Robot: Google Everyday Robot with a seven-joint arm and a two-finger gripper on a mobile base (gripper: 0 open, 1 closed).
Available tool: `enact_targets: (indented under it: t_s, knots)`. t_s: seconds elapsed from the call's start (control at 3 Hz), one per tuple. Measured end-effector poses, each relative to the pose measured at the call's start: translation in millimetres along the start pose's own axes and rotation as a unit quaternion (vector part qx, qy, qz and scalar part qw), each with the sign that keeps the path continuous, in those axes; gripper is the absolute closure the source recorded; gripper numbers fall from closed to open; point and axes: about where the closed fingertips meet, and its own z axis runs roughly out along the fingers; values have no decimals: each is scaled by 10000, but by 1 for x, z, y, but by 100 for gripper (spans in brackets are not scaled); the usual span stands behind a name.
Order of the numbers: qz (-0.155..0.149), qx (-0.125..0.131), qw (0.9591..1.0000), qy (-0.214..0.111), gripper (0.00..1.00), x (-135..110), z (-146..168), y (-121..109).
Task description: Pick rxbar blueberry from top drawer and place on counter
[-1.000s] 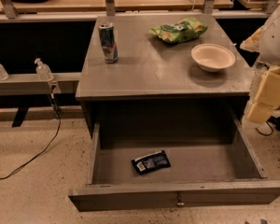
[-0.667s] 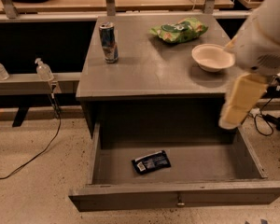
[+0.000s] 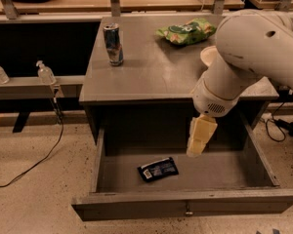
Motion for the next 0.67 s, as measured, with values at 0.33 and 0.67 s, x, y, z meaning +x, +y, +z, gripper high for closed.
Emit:
enact_targets:
  t_s: [0.33,0.67]
  knots:
    - [0,0,10000,0,0,0,0,0]
    - [-115,27,9999,-85,0,-4,9,2]
